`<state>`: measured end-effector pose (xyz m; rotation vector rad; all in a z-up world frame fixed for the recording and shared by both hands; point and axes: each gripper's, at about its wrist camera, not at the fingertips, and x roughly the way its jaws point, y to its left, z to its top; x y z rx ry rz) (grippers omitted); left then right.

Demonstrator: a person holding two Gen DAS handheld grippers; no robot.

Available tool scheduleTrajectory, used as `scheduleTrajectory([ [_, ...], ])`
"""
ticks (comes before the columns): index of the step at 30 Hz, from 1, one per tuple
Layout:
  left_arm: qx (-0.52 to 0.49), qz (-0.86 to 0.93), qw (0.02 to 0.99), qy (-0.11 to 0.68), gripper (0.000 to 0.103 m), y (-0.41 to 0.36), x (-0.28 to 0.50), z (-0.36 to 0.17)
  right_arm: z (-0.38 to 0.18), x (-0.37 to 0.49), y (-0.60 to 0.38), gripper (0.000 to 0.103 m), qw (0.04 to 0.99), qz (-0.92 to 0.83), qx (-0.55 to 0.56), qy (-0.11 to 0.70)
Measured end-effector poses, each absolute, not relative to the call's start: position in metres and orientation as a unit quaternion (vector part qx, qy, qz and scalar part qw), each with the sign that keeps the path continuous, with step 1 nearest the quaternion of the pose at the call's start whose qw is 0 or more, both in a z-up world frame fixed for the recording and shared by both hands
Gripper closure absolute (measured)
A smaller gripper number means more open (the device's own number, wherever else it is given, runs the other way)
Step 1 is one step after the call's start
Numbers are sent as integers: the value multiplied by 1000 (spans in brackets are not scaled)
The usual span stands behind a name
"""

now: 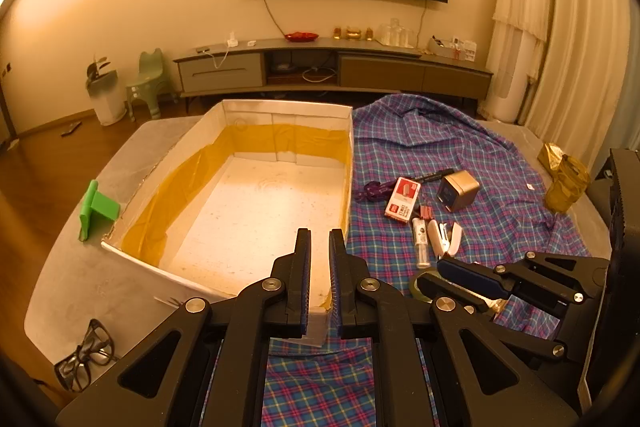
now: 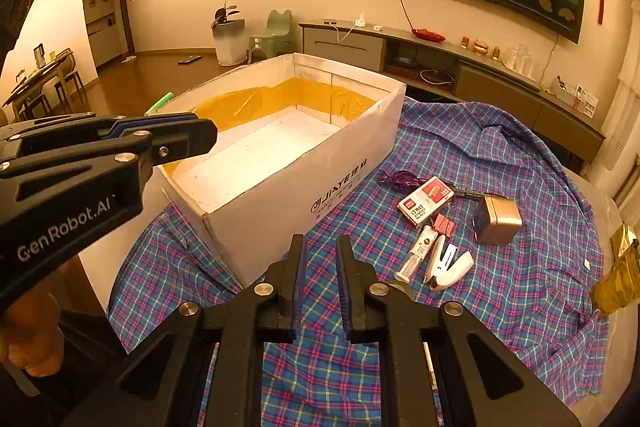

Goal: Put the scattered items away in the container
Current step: 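Reach both tools toward the items on the plaid shirt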

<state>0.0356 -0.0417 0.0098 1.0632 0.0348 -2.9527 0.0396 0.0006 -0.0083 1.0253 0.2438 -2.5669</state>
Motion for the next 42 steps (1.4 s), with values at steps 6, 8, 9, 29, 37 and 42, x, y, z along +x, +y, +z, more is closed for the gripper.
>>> scheduleTrajectory([
  [6, 347, -938, 1, 19, 81, -45, 33, 5, -14, 38, 10, 71, 183, -908, 371, 73],
  [8, 349, -937, -2, 15, 69, -43, 33, 3, -16, 37, 16, 57, 180, -908, 374, 65],
  [9, 350, -937, -3, 14, 67, -43, 33, 2, -17, 36, 19, 55, 181, -907, 375, 61],
  [29, 379, -924, -40, 3, 55, -14, 14, -25, -47, 25, 61, 48, 169, -898, 405, 39],
  [37, 373, -926, -58, -15, 46, 21, 4, -31, -66, 21, 110, 47, 160, -889, 429, -1],
  [42, 346, -935, -60, -39, 46, 42, 8, -21, -72, 25, 142, 44, 157, -884, 440, -24],
])
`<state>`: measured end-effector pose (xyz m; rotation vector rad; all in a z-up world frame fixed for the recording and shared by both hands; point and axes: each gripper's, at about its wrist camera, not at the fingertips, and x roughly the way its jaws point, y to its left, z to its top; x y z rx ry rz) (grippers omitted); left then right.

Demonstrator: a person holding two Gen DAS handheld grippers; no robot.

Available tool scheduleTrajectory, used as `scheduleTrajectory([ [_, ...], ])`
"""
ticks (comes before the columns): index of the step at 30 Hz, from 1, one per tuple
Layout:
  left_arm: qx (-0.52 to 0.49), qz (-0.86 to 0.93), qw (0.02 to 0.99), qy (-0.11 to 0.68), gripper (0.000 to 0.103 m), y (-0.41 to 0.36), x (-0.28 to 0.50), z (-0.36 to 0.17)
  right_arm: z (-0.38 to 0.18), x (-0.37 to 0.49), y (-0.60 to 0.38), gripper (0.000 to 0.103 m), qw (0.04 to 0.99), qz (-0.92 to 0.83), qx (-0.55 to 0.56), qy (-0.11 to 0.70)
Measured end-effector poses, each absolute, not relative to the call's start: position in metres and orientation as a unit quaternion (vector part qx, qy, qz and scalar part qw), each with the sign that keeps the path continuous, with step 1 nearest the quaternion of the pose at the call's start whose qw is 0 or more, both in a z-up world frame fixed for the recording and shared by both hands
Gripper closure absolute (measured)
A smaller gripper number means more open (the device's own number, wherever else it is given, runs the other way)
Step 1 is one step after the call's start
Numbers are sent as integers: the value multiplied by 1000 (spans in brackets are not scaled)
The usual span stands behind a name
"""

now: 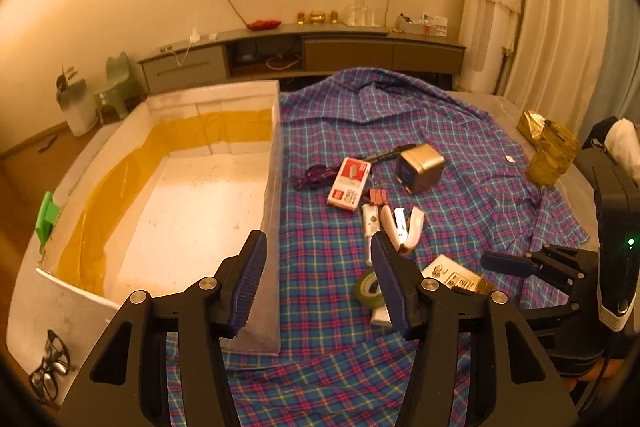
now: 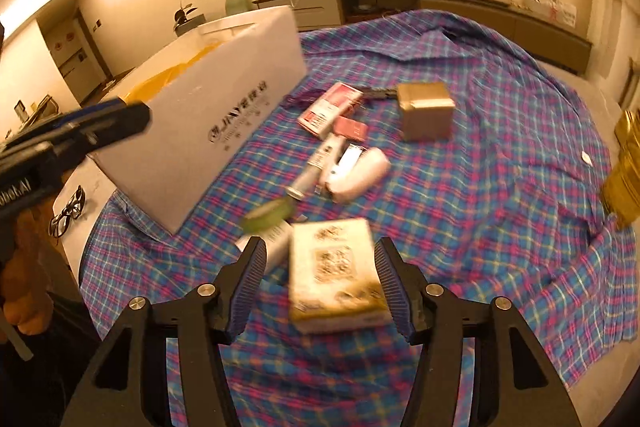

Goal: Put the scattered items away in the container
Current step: 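Reach both tools toward the items on the plaid shirt, then grasp the white charger with the left tool while the right tool grasps the tissue pack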

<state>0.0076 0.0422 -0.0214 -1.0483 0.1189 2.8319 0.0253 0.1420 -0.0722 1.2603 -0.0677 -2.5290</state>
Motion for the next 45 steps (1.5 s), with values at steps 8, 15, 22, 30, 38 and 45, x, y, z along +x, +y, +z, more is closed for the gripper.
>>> scheduleTrajectory([
  [8, -405, 903, 138, 47, 46, 82, -6, -56, -79, 29, 160, 42, 167, -877, 450, -37],
  [15, -445, 883, 143, 38, 46, 89, -22, -92, -82, 31, 137, 32, 192, -876, 442, 14],
  [22, -494, 859, 137, 1, 44, 78, -44, -128, -100, 15, 134, 32, 168, -874, 455, 31],
  [30, -491, 859, 143, -7, 59, 77, -53, -141, -108, 2, 142, 49, 163, -868, 470, 1],
  [38, -489, 861, 135, -29, 59, 68, -56, -137, -107, 4, 142, 49, 164, -869, 467, -8],
  [45, -485, 864, 127, -53, 57, 64, -65, -132, -110, 0, 147, 49, 154, -867, 473, -24],
])
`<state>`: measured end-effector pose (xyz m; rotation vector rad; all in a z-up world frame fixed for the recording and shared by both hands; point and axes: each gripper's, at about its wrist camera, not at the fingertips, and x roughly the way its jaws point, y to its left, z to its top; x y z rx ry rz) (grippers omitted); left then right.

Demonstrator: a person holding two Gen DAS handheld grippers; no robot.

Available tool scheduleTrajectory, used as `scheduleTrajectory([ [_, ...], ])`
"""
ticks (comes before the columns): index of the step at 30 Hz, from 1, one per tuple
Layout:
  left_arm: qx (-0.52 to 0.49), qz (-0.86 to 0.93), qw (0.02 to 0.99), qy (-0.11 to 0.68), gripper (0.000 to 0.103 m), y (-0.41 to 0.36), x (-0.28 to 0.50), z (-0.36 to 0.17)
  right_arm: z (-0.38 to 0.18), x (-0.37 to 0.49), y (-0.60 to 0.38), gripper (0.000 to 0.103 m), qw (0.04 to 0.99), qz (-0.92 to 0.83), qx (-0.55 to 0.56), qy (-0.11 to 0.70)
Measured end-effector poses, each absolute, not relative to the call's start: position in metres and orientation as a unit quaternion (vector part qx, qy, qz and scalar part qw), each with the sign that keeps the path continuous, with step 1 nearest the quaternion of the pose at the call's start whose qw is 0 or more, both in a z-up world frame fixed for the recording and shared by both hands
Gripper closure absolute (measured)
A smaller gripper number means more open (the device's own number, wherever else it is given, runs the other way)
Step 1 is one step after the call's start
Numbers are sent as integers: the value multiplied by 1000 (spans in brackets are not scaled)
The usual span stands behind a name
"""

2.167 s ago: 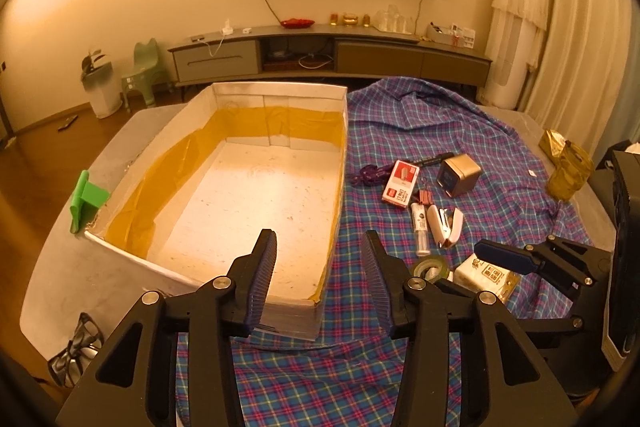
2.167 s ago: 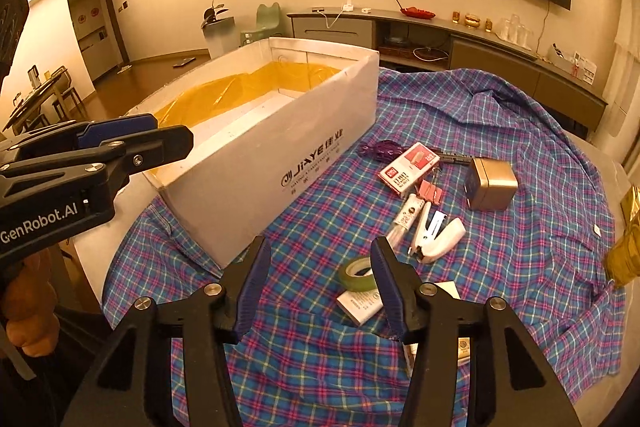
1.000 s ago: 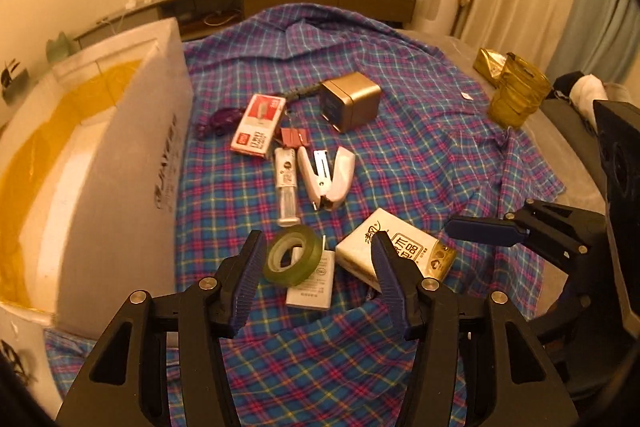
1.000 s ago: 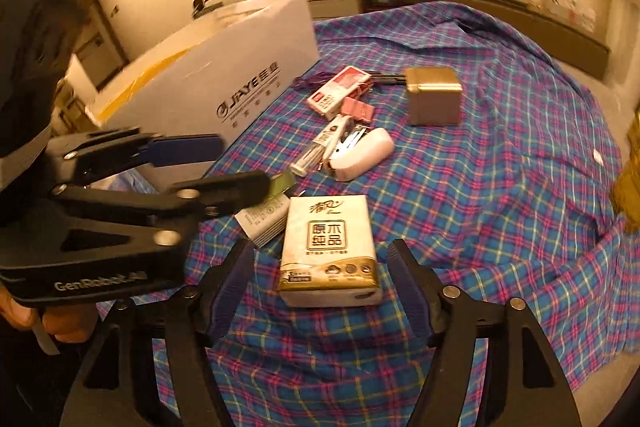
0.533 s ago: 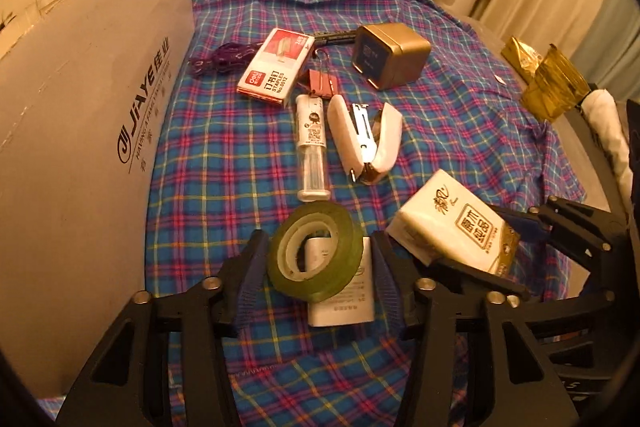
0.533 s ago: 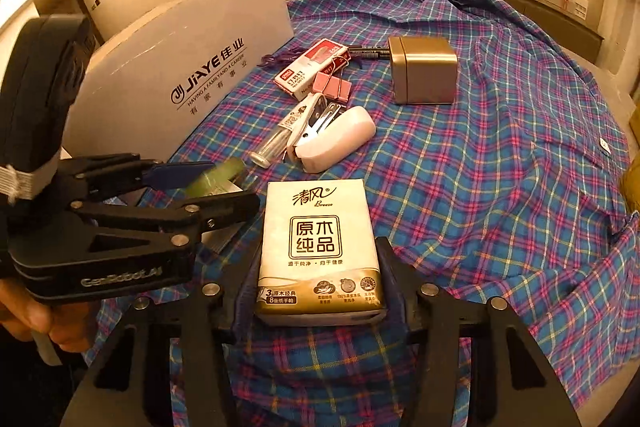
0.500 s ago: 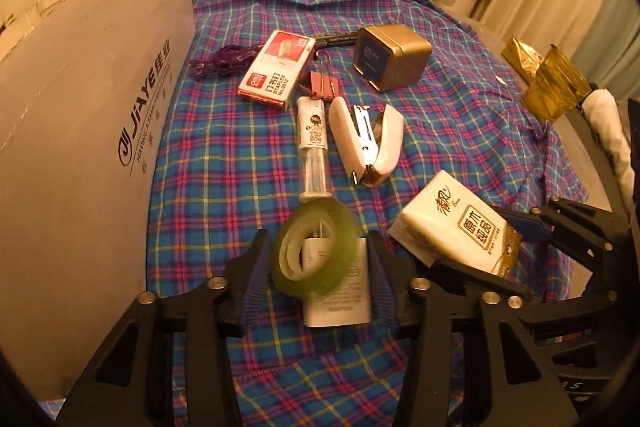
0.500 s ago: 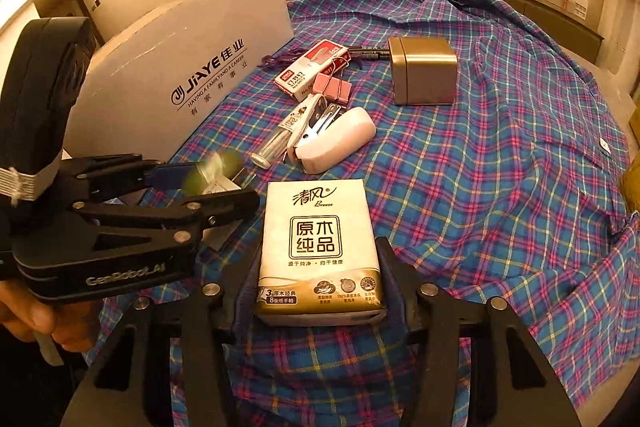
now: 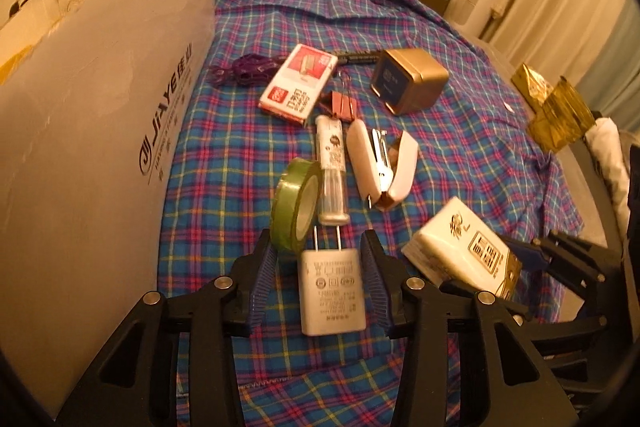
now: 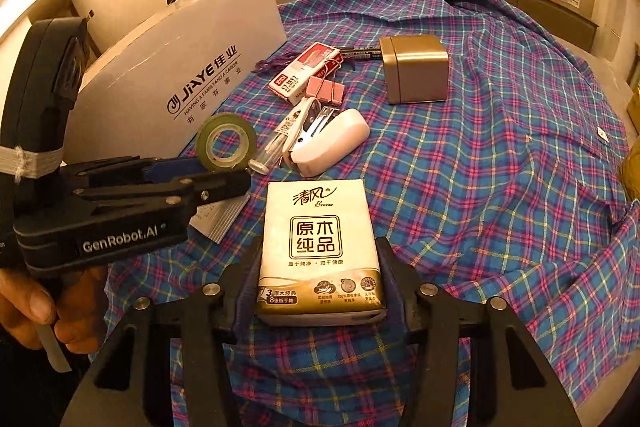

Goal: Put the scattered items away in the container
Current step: 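Grasp the white charger with the left tool while the right tool grasps the tissue pack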

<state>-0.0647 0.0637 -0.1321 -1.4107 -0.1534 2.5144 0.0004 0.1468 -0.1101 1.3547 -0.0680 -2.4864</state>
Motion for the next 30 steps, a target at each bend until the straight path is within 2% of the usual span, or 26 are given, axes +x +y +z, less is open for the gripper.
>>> scheduleTrajectory([
  [15, -492, 859, 123, -77, 55, 66, -85, -134, -112, -1, 152, 49, 154, -864, 478, -44],
  [19, -501, 849, 166, -30, 54, 75, -65, -131, -110, -2, 156, 49, 155, -864, 477, -50],
  [25, -495, 854, 151, 56, 53, 85, -45, -141, -111, 2, 153, 49, 154, -865, 475, -45],
  [26, -494, 855, 146, 60, 54, 85, -45, -141, -110, 2, 153, 49, 153, -866, 473, -46],
  [28, -495, 856, 147, 40, 71, 81, -47, -139, -107, 1, 152, 49, 152, -870, 466, -49],
  [30, -489, 859, 150, 34, 71, 78, -46, -134, -103, 1, 152, 49, 152, -874, 458, -52],
])
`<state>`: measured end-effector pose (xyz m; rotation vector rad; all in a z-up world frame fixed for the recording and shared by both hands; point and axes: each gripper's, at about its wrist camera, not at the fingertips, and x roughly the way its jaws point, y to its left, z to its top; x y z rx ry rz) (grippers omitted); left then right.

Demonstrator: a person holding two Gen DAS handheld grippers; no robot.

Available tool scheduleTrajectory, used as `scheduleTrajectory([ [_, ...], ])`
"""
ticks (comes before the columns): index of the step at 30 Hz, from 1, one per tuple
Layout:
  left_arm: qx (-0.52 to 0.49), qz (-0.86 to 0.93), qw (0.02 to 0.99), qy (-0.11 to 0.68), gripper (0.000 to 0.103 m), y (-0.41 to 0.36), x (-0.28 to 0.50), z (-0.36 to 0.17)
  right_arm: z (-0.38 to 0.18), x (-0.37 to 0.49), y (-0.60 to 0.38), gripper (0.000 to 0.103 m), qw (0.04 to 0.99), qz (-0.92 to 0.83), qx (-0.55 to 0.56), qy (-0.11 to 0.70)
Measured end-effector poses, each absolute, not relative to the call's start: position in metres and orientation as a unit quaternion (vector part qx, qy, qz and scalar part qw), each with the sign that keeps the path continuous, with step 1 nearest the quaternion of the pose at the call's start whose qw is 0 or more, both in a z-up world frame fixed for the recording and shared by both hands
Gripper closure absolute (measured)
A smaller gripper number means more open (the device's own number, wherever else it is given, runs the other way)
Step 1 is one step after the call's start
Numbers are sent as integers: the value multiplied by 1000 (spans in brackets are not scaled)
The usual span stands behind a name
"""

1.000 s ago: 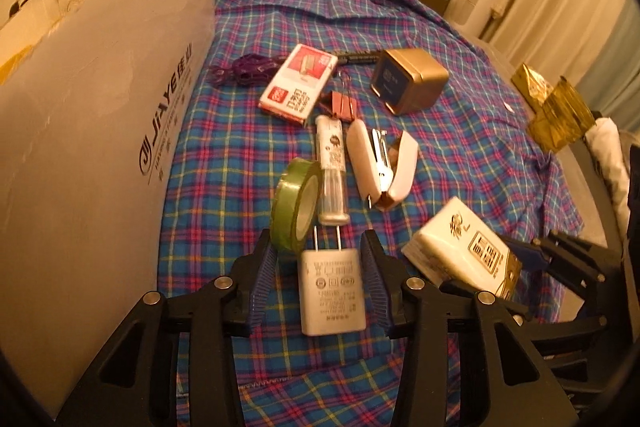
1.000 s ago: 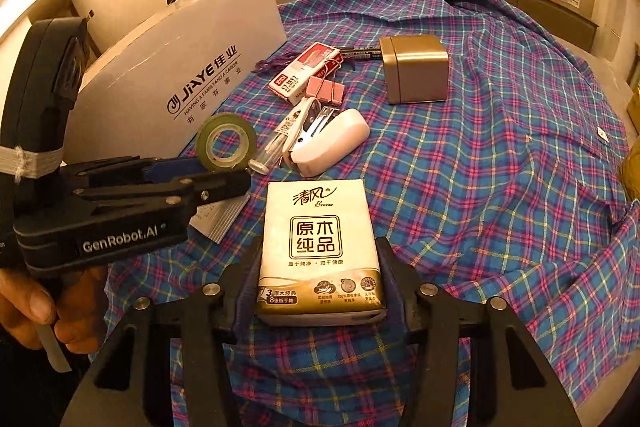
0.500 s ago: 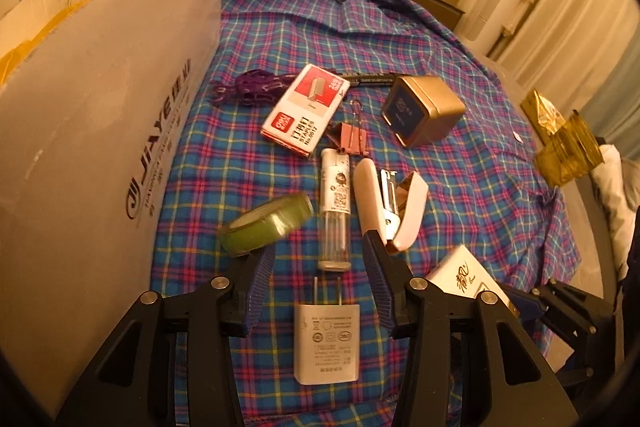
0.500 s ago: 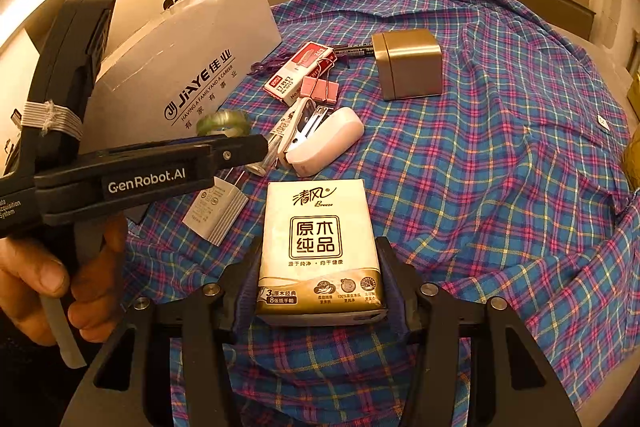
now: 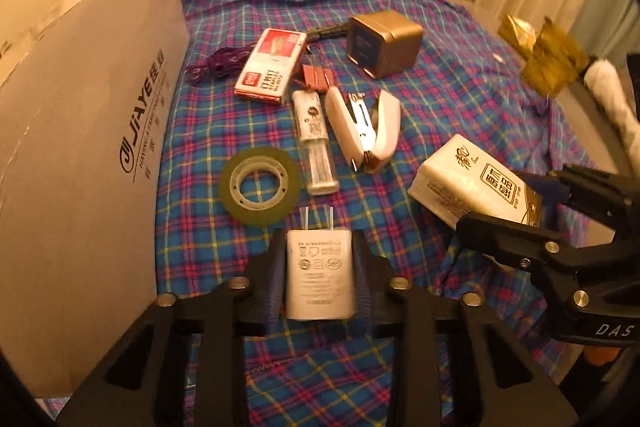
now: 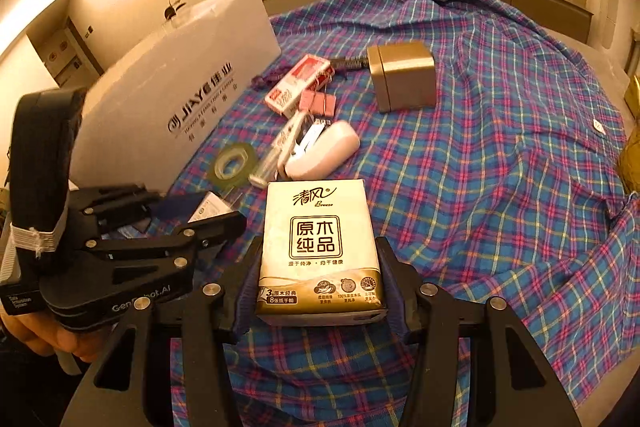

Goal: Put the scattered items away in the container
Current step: 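Grasp the white charger with the left tool while the right tool grasps the tissue pack, then carry the charger and tissue pack over the white box with both tools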

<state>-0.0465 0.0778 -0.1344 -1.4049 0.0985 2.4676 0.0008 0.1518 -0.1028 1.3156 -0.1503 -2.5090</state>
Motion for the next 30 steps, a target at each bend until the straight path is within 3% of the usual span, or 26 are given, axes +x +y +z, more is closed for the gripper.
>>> scheduleTrajectory([
  [30, -372, 911, 175, -43, 72, 30, -17, -32, -44, 25, 118, 49, 155, -904, 393, -73],
])
